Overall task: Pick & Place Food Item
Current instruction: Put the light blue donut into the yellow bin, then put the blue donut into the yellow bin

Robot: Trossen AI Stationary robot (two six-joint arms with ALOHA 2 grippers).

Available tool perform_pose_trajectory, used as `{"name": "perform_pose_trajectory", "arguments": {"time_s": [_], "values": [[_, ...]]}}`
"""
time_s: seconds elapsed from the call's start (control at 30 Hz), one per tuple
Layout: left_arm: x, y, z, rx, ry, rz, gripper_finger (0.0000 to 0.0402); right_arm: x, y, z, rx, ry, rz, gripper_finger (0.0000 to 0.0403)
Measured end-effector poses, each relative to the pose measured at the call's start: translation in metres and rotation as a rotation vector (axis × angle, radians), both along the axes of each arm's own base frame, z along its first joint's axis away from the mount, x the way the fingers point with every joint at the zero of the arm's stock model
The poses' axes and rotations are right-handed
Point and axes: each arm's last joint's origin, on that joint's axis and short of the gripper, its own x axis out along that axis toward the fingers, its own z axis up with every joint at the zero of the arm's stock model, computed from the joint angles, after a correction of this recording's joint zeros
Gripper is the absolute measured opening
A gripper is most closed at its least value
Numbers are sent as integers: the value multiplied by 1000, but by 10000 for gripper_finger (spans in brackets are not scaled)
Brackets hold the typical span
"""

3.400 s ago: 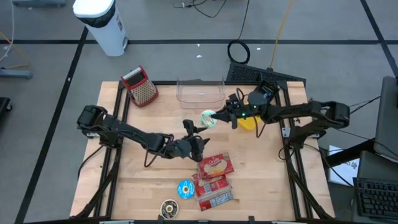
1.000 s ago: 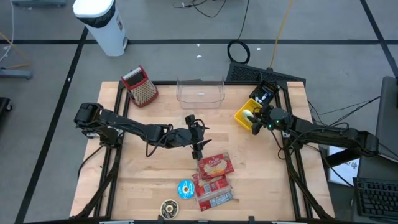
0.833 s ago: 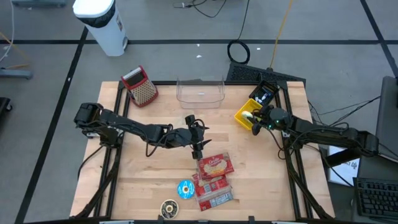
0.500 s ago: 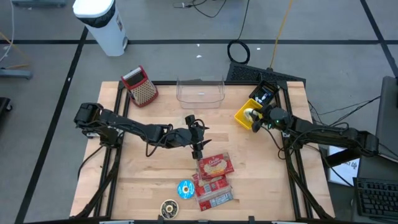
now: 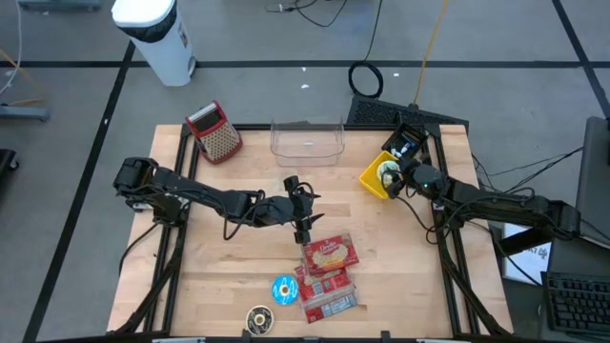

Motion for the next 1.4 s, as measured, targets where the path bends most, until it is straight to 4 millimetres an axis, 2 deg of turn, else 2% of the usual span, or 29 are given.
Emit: {"name": "perform_pose_trajectory", "arguments": {"time_s": [0.3, 0.7, 0.9, 1.4], "values": [[0, 0, 0, 0, 0, 0, 241, 5, 2, 4, 120, -167, 67, 169], [0, 0, 0, -4, -1, 2, 241, -1, -5, -10, 165, -48, -57, 169], [0, 0, 0, -3, 0, 1, 241, 2, -7, -16, 254, -22, 16, 169], [0, 0, 0, -27, -7, 11, 241, 7, -9, -1, 183, -181, 66, 169]]}}
